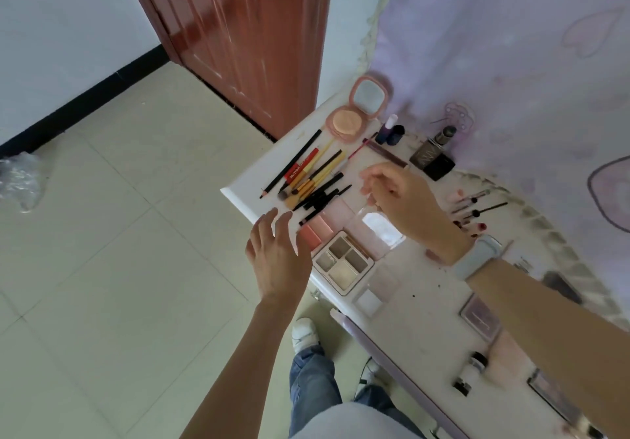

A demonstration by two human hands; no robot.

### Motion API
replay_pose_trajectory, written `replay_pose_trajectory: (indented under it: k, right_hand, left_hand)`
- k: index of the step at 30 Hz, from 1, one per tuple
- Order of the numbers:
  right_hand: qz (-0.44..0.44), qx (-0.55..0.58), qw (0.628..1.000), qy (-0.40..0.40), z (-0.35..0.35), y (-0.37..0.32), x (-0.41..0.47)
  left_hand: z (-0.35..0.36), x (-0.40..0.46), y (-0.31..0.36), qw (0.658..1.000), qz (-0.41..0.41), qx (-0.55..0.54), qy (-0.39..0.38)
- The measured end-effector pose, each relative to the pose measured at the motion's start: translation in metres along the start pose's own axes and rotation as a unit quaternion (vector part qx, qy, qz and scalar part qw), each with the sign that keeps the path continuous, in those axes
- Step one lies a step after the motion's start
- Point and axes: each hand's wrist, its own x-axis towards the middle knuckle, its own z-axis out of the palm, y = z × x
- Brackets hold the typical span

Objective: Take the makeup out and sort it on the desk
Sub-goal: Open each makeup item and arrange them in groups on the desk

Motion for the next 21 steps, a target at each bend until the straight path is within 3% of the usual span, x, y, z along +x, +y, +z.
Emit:
replay_pose_trajectory:
  k: [5,10,17,21]
  right_hand:
    - [0.074,0.035,0.995,0.057,-0.036,0.064,-0.092]
    - [0.129,-0.077,0.987,0.059,-0.070,0.137,-0.163]
    - [0.096,-0.320,0.941,-0.046,-0.086,0.186,-0.170]
    - [0.061,-0.383,0.917,-0.090,-0.071,0.191,-0.169]
  left_hand:
    - [0.025,-0.061,0.054,0.994,0.083,-0.069,-0.031]
    - [0.079,-0.130,0.101,0.974,0.130,-0.124,-0.141]
    - [0.144,-0.170,0.108,0.974,0.116,0.092,-0.169]
    - [0.148,-0.172,0.100,0.974,0.128,0.095,-0.163]
